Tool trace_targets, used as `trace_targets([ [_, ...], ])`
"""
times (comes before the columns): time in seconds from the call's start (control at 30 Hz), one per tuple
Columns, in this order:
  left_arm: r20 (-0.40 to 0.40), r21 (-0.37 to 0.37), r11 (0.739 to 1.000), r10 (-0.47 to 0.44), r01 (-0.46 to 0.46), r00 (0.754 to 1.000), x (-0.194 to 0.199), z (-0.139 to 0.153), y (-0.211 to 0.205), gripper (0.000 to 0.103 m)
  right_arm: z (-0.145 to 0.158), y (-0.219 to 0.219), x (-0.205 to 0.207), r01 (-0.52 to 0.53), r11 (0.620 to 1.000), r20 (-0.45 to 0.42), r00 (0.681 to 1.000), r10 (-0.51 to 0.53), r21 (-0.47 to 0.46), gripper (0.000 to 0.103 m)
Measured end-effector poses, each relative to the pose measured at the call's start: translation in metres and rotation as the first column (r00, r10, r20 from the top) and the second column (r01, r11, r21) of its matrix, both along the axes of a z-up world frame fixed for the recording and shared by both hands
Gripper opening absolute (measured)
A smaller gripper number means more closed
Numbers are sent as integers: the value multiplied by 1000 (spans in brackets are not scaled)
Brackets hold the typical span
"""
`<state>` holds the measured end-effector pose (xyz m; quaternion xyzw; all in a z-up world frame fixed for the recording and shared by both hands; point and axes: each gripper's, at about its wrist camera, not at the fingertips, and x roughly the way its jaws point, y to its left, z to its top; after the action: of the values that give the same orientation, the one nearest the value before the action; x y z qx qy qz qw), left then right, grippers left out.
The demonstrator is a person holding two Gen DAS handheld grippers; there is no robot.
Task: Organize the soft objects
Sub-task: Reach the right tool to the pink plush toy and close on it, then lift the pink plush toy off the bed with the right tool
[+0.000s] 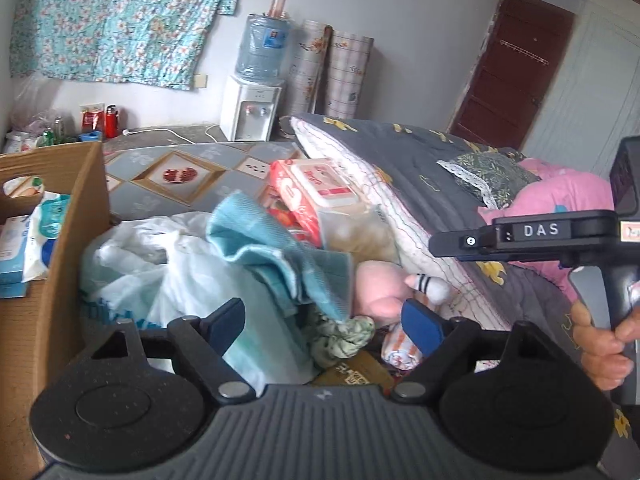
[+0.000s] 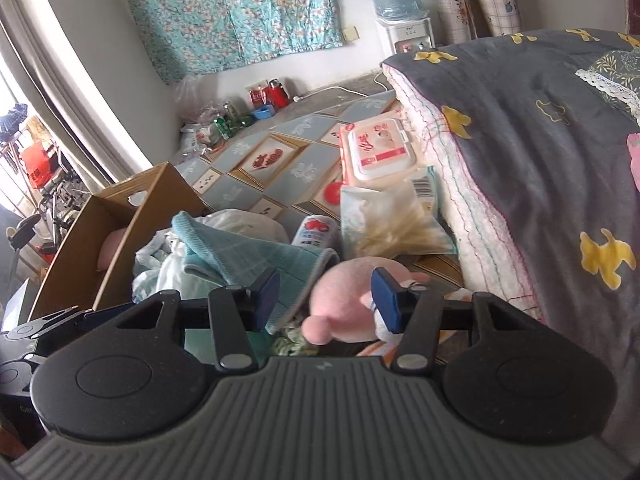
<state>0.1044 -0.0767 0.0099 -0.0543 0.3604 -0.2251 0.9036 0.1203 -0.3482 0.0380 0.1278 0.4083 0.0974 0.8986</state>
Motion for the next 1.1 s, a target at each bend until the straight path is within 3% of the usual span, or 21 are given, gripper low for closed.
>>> trace_targets([
  [0.2, -9, 16, 998, -66, 66, 998, 8, -25, -47, 60, -26, 1, 24, -65, 992, -82, 995, 57, -105, 51],
  [0.33, -31, 61, 995, -78, 79, 996, 16, -42, -63, 49, -37, 16, 42, -161, 970, -119, 983, 141, -183, 60],
  [0.4, -38, 89, 992, -86, 89, 996, 17, -49, -67, 48, -44, 25, 51, -217, 955, -143, 971, 190, -203, 76],
  [0.53, -66, 134, 986, -95, 104, 993, 19, -63, -71, 45, -56, 39, 63, -290, 923, -181, 951, 249, -253, 82],
  [0.63, -89, 150, 982, -103, 116, 991, 22, -70, -72, 45, -64, 41, 70, -310, 919, -199, 943, 265, -243, 84],
  [0.77, -89, 172, 978, -102, 116, 991, 21, -72, -72, 45, -67, 35, 75, -313, 925, -203, 941, 271, -215, 83],
  [0.93, -88, 192, 975, -95, 110, 992, 22, -74, -76, 45, -67, 22, 75, -275, 948, -188, 951, 244, -161, 75],
  [1.1, -87, 212, 971, -96, 112, 992, 21, -76, -79, 45, -57, 4, 76, -200, 976, -157, 970, 185, -88, 54],
])
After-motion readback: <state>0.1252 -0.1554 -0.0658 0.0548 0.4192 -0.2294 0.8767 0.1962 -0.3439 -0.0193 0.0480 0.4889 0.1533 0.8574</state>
